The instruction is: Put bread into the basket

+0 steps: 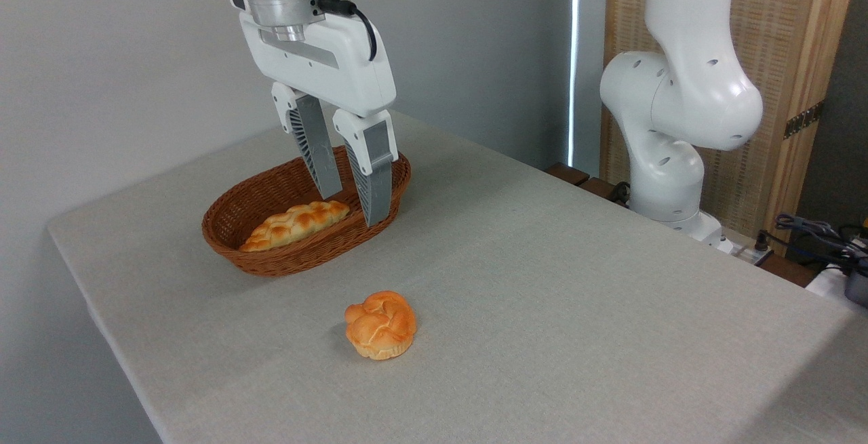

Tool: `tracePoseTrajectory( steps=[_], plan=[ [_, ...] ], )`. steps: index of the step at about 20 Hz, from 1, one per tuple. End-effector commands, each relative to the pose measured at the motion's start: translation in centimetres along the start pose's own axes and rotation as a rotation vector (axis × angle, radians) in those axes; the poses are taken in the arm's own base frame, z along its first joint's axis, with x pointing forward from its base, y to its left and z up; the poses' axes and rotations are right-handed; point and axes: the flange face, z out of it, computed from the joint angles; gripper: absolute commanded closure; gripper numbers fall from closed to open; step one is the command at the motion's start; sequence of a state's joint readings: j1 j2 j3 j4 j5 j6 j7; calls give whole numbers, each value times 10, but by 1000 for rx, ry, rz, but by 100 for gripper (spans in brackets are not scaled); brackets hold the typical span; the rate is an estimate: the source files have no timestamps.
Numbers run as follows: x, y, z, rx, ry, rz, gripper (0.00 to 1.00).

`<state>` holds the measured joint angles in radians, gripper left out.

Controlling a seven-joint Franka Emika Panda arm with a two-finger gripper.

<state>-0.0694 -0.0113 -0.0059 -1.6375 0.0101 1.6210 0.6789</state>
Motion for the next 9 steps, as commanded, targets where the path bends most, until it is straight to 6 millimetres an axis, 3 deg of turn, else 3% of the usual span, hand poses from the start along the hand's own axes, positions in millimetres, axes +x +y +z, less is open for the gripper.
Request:
tracePoseTrajectory(
  steps=[1,9],
  plan=[
    [-2,0,-5,20,5,-2,0],
    [-3,1,-4,13,-4,-5,0]
  ],
)
